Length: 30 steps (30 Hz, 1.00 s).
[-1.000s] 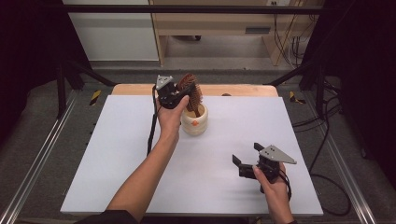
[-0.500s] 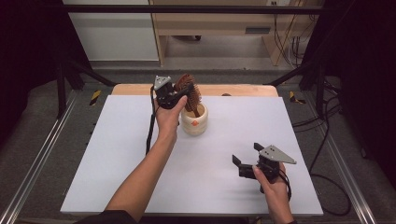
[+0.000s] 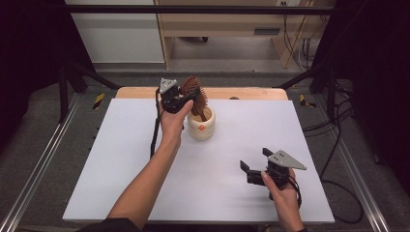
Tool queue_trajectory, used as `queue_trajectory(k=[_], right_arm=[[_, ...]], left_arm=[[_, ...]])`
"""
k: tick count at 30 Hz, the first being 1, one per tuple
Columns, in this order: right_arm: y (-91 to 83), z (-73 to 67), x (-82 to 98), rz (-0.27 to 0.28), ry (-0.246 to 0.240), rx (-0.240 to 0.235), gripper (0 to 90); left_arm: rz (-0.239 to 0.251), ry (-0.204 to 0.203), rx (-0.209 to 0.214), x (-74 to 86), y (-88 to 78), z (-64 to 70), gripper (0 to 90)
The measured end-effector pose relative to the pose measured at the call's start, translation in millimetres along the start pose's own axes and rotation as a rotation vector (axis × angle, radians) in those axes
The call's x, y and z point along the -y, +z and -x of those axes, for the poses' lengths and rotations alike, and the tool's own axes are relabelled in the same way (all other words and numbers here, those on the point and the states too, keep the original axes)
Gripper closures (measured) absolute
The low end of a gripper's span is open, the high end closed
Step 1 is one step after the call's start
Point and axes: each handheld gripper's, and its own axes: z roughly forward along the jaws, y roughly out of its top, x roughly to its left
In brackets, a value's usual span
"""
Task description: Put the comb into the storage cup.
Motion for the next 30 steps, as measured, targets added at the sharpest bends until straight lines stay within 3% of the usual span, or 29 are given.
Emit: queue_trajectory(k=[5,21,30], right_arm=[[0.3,-0.3,0.1,0.0,0.002,-0.002,3.2],[1.0,-0.7,0.5,-0.003,-0.003,-0.003,3.2],[1.1,-0.9,0.5,-0.003,-0.005,-0.004,3.2]], left_arm=[[-0.003,0.008,0.001,0.4,-0.2,-2.2,43.0],[-0.005,-0.031,-0.024,3.4,-3.4,-14.1,41.6],[-0.006,-0.029,-0.022,3.7,-3.4,-15.9,41.3]])
